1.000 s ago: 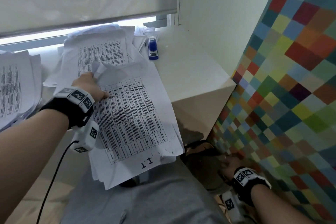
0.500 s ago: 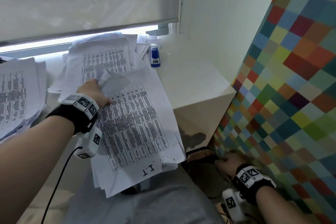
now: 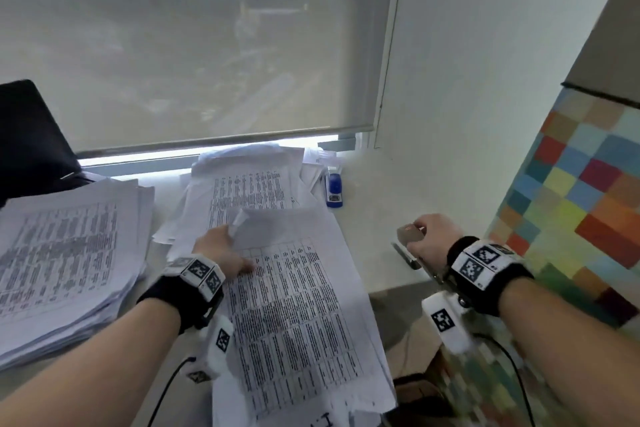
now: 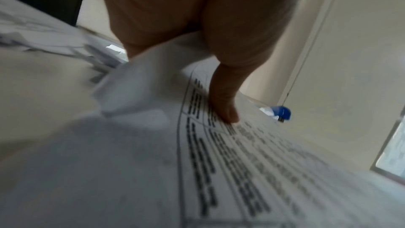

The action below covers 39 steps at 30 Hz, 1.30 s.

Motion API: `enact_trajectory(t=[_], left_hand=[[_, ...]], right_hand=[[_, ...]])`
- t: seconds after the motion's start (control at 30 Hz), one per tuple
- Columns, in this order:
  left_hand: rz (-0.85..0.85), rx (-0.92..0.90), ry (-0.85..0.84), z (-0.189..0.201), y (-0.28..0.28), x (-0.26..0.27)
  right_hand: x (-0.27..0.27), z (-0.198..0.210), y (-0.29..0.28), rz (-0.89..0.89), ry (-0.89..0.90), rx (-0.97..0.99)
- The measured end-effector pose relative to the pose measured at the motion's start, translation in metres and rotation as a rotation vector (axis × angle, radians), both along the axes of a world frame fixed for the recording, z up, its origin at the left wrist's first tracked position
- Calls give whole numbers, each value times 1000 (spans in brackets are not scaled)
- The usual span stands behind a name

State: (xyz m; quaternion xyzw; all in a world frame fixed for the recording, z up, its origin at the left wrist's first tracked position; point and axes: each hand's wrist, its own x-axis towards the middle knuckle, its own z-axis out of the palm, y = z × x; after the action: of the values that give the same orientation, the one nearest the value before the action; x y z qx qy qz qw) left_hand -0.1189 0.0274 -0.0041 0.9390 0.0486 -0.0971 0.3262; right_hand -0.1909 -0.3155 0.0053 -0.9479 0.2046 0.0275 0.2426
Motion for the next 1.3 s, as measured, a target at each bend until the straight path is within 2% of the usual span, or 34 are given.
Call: enact_trajectory(t=[0.13,0.37,0.47,0.57,0.63,0.7,0.87,0.9,1.0,1.07,1.1,1.17,1.3], left_hand=[[32,-205,-16,10,19,-1],[79,-365,-42,38,47,16],[104,-410,-31,41,57,30],[120,-460,-26,37,62,42],[141,-482,-32,32,64,47],[154,-505,-39,27,66,52],[187,-574,-50,24,69,51],[185,-589,-46,25,70,49],[167,-604,-22,25,77,48],[170,-612,-21,29,78,43],[163,-620,-26,33,78,39],[142,-634,-33,41,76,31],[101,-672,-76,54,74,17]], right_hand=[[48,-8,6,-24,64,-55],[114,6,27,25,141,-164],[140,20,49,-1,23,-233],[170,28,77,17,-143,-24],[184,18,91,32,-87,95],[191,7,99,-38,-35,164],[191,-3,90,-138,-47,391],[188,-2,90,-182,-111,527],[158,19,90,-283,-417,1310],[129,45,88,-225,-380,1619],[113,60,90,-140,-313,1681],[85,81,96,-3,-240,1666],[47,95,111,106,-278,1471]])
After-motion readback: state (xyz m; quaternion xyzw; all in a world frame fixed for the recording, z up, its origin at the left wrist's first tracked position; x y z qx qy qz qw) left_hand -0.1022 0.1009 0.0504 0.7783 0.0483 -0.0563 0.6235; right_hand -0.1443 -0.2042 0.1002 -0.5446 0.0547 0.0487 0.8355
